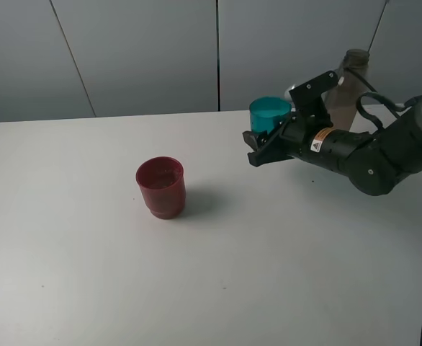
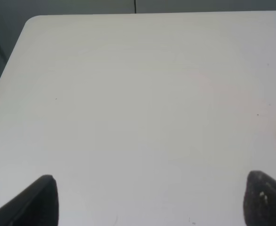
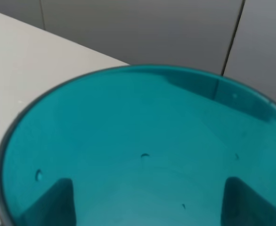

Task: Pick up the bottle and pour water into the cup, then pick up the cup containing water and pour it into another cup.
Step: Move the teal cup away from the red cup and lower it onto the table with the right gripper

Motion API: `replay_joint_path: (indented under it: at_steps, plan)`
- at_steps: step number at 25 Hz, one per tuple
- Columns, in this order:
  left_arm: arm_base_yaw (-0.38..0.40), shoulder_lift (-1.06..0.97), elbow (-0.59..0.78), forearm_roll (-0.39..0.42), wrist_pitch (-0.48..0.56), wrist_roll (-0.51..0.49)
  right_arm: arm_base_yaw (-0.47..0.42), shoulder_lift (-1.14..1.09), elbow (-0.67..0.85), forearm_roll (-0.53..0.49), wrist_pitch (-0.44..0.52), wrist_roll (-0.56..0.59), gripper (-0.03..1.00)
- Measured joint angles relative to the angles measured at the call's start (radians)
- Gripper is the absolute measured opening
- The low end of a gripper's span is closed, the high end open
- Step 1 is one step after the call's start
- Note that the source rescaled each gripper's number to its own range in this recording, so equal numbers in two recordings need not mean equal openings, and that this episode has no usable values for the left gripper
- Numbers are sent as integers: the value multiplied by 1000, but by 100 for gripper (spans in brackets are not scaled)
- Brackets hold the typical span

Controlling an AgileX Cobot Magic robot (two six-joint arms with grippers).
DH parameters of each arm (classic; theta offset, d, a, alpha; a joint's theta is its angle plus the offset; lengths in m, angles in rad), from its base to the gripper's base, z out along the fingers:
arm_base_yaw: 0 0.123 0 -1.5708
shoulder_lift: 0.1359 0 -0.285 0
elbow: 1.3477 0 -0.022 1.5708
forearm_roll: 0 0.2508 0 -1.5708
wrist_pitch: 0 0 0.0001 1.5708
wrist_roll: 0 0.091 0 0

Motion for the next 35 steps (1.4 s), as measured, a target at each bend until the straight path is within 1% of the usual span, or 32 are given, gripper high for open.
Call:
replay_joint_path:
  at_steps: [3,6,10,15,21,31,32,33,35]
  plan:
    - [0,0,0,0,0,0,-14,79,-2,8,-117,-51,6]
    - [0,0,0,0,0,-2,-21,146,-34,15,-160,-57,6]
    - [0,0,0,0,0,-2,-21,195,-78,30,-176,-57,6]
    - [0,0,0,0,0,-2,-21,230,-93,78,-183,-49,6]
    - [0,0,0,0,0,-2,-21,253,-93,81,-183,-12,6]
    - [0,0,0,0,0,-2,-21,253,-93,81,-183,0,6]
    - [0,0,0,0,0,-2,-21,253,-93,81,-183,0,12]
    - [0,0,0,0,0,-2,-21,253,-93,81,-183,0,22]
    - [0,0,0,0,0,-2,-21,253,-93,76,-183,0,53]
